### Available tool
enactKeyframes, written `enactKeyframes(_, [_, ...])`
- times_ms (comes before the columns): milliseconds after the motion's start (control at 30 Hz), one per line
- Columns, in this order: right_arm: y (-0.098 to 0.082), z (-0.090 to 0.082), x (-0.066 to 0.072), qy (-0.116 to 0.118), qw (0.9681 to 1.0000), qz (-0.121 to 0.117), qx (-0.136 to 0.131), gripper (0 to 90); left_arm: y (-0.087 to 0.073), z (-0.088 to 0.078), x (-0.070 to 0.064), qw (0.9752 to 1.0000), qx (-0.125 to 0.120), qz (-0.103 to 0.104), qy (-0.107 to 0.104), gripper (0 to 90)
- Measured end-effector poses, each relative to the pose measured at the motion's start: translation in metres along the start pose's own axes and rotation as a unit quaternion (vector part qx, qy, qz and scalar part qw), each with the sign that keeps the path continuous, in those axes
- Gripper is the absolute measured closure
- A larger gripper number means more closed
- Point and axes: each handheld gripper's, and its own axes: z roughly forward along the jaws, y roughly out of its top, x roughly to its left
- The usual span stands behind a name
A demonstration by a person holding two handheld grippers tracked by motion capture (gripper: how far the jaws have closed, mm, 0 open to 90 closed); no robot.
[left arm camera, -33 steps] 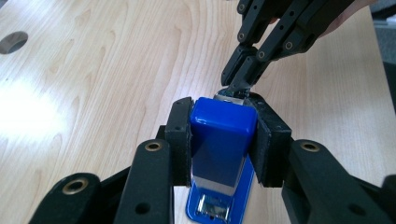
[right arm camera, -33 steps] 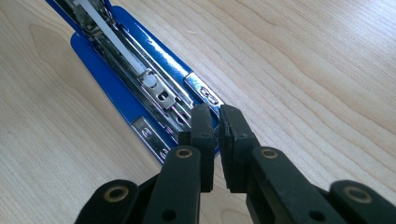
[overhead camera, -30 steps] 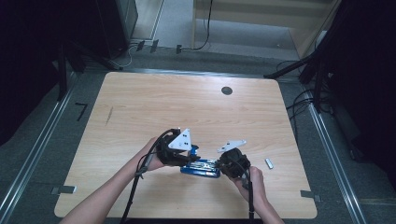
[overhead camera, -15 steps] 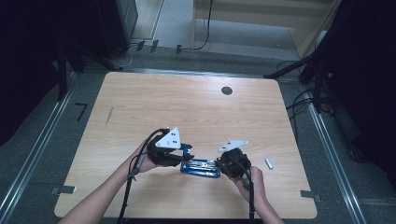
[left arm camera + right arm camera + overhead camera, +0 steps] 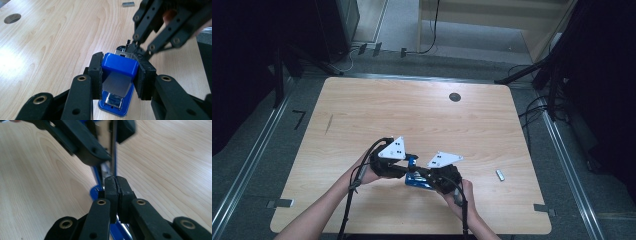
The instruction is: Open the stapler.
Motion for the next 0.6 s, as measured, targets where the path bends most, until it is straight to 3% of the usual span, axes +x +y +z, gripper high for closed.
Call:
enactKeyframes(100, [0.002,0.005,0.005,-0.003,0.9999,-0.011,-0.007,90.0,-0.001,-0.001,0.001,1.0,-0.001,-0.001,-0.002,65.2])
enactKeyframes(167, [0.001,0.007,0.003,0.001,0.9999,-0.005,-0.014,90.0,-0.001,0.0,0.001,1.0,-0.001,0.0,-0.002,65.1])
enactKeyframes(600, [-0.002,0.014,0.002,0.001,0.9999,-0.014,-0.007,90.0,-0.002,0.001,0.002,1.0,-0.002,0.0,-0.004,63.8])
